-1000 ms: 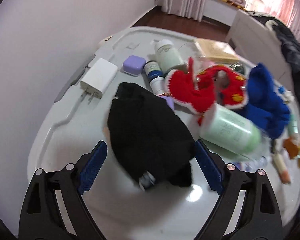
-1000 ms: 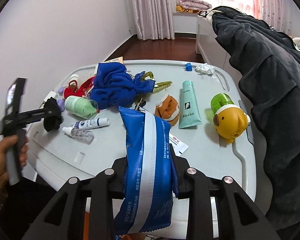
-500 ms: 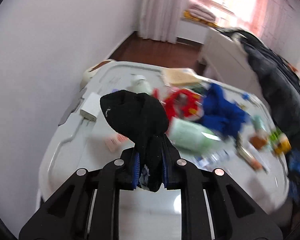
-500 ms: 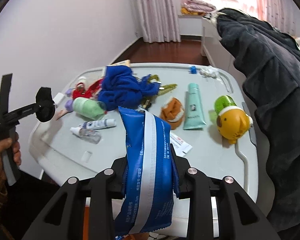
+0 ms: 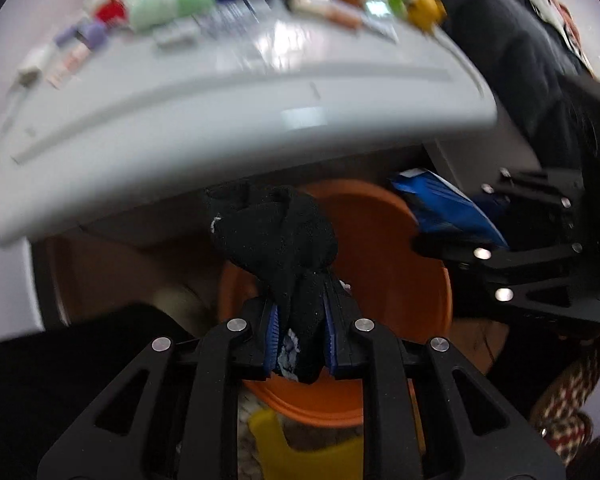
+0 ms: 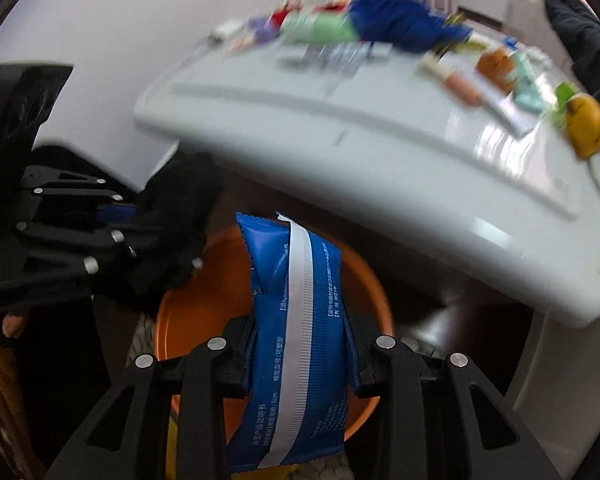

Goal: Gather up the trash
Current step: 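Drop the black hat from the left gripper into the bucket while the right drops the blue packet, then grasp the orange-white lipstick tube with the right gripper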

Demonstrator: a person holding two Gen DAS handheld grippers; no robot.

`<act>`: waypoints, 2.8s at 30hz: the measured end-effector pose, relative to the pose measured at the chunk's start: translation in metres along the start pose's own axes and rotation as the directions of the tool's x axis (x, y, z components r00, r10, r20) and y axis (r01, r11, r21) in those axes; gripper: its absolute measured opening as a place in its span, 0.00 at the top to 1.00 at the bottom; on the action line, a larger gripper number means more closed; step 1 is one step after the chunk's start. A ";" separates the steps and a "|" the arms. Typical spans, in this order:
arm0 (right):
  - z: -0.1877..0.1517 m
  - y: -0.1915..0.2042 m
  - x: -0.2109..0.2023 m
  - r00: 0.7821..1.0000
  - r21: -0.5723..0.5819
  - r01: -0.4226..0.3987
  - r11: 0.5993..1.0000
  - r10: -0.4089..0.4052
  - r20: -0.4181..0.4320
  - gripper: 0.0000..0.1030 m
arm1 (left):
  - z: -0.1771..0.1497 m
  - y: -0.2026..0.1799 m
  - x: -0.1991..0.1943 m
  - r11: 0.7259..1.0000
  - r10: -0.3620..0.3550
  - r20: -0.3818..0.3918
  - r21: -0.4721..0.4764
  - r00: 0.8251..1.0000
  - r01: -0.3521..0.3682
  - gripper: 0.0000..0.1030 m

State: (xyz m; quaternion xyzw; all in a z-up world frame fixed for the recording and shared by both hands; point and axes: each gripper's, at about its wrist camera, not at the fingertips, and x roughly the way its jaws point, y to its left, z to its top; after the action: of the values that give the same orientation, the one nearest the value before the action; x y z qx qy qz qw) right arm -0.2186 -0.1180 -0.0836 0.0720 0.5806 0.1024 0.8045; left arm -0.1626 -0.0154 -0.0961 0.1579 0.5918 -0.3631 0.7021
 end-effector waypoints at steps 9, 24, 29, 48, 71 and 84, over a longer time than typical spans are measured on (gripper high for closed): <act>-0.017 0.000 0.024 0.995 0.004 0.058 0.998 -0.057 -0.084 0.30 | -0.023 0.001 0.022 0.999 -0.010 -0.111 -0.052 0.994 0.004 0.40; 0.005 -0.032 -0.010 0.988 0.117 0.129 0.985 -0.137 0.066 0.24 | 0.002 0.007 -0.004 0.998 0.047 0.022 -0.043 0.999 -0.046 0.29; 0.049 -0.046 -0.051 0.971 0.061 0.151 0.987 -0.160 0.179 0.23 | 0.053 0.015 -0.046 0.992 0.124 0.218 -0.042 0.968 -0.118 0.29; 0.168 -0.110 0.012 0.963 -0.054 0.186 0.981 -0.171 0.209 0.46 | 0.142 0.084 -0.047 0.970 0.144 0.386 -0.239 0.911 -0.052 0.24; 0.175 -0.114 0.040 0.972 0.054 0.185 0.981 -0.191 0.140 0.81 | 0.131 0.106 -0.040 0.956 0.118 0.340 -0.293 0.933 -0.014 0.24; 0.177 -0.102 0.022 0.968 0.060 0.164 0.985 -0.173 0.182 0.83 | 0.132 0.103 -0.032 0.964 0.121 0.328 -0.263 0.937 -0.032 0.24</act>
State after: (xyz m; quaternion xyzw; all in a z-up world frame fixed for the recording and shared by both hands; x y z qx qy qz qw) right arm -0.0354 -0.2110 -0.0719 0.0498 0.5088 0.0135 0.8593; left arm 0.0025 -0.0210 -0.0545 0.0247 0.4962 -0.2784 0.8220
